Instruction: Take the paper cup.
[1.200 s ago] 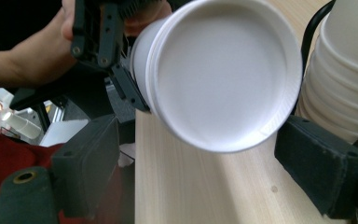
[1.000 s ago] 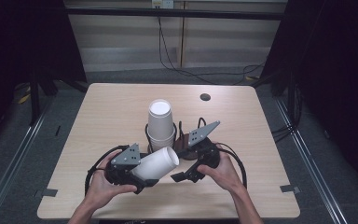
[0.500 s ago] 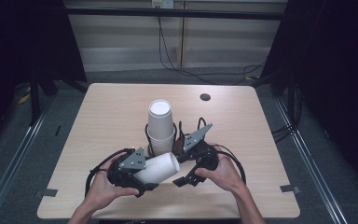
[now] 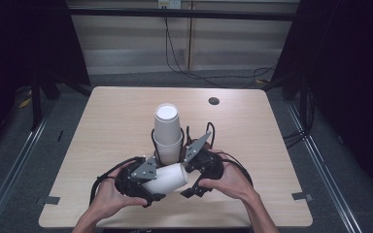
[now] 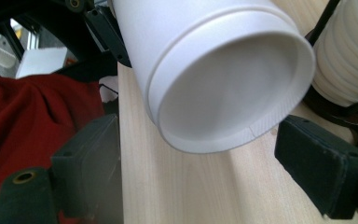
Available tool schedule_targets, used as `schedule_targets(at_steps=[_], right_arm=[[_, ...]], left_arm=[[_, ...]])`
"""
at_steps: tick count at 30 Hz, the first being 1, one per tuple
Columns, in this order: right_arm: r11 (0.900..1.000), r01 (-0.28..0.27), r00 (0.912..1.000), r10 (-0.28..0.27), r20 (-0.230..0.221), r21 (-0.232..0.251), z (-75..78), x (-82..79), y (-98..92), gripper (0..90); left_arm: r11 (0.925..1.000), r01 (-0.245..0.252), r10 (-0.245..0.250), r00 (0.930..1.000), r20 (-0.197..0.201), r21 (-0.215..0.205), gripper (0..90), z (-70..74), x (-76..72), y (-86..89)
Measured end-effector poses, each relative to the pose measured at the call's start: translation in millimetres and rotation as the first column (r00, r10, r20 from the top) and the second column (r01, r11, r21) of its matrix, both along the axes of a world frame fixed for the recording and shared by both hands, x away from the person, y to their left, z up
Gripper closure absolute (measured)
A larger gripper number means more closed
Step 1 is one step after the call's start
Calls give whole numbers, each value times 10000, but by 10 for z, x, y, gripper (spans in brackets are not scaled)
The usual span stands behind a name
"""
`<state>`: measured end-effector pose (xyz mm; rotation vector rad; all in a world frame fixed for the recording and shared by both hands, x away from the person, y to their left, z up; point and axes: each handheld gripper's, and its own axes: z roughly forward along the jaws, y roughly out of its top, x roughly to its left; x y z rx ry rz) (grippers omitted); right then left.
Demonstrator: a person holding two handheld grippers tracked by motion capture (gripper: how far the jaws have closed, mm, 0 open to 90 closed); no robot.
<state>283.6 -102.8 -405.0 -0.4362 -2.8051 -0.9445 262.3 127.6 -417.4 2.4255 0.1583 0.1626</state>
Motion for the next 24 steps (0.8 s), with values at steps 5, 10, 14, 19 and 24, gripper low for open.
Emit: schedule_targets(at_steps=[5,10,14,19,24], right_arm=[[9984,-400,9992,400,-18,-391,13,20,90,138],[9968,-557,9982,544,-242,-578,7,29,134,141],[9939,-752,9963,715,-478,-803,-21,31,158,142],[9894,-1073,9918,996,-804,-977,-53,22,211,150],[9874,-1248,9893,1163,-884,-978,-66,25,263,151]], left_arm=[[9991,239,-245,9996,142,353,181,9,-30,-33],[9980,364,-376,9990,225,511,181,13,-48,-44],[9946,666,-686,9974,226,796,183,0,-77,-87],[9911,804,-831,9963,210,1062,183,-25,-105,-149],[9911,871,-897,9957,221,1004,183,-29,-114,-169]])
